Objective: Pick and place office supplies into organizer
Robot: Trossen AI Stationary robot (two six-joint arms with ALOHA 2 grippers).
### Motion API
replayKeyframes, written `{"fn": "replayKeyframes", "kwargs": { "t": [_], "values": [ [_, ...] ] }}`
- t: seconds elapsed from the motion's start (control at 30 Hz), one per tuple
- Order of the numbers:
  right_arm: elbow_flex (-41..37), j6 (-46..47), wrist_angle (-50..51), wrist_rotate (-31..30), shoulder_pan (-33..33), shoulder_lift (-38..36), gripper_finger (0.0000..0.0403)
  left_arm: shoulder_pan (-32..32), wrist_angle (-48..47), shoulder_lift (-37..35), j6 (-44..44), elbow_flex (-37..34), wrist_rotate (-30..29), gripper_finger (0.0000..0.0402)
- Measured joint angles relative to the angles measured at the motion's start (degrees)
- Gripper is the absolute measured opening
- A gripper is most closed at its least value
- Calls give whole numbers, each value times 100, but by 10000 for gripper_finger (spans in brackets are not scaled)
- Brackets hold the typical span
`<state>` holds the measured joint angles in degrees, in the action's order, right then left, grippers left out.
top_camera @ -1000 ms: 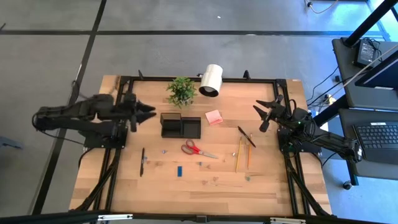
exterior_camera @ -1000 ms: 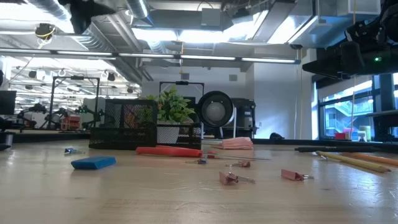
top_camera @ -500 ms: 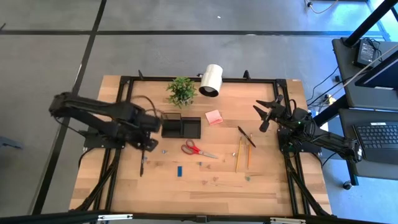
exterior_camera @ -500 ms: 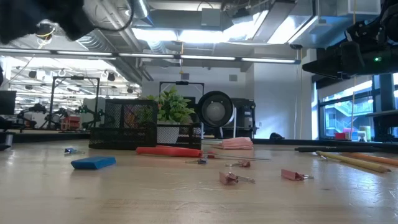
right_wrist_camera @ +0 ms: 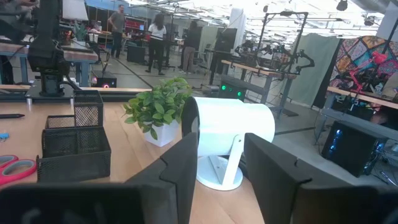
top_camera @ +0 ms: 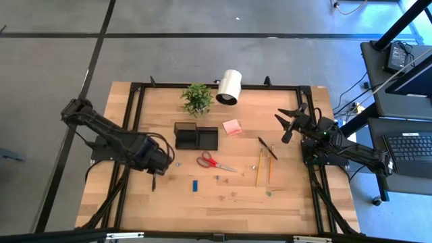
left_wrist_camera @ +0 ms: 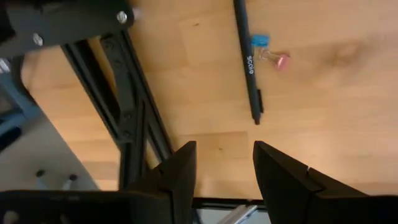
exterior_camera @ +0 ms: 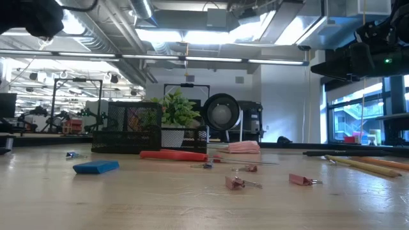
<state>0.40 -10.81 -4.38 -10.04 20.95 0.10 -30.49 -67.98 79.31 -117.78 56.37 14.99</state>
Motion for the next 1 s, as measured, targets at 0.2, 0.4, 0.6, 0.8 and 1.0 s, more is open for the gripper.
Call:
{"fn": "replayKeyframes", "kwargs": {
  "t": [0.2, 0.4, 0.6, 0.8, 1.0],
  "values": [
    [0, 2, 2, 2, -2, 0, 136, -1, 1003, 371, -18, -441, 1, 152],
    [0, 0, 0, 2, -2, 2, 136, -1, 1181, 669, -61, -639, 76, 152],
    [-2, 0, 0, 0, 0, 2, 136, -46, 1915, 807, -209, -902, 115, 152],
    [0, 2, 1, 0, -1, 2, 136, -231, 2037, 934, -511, -1020, 161, 152],
    [0, 0, 0, 2, 0, 0, 136, -330, 2181, 999, -759, -1020, 145, 152]
  ]
}}
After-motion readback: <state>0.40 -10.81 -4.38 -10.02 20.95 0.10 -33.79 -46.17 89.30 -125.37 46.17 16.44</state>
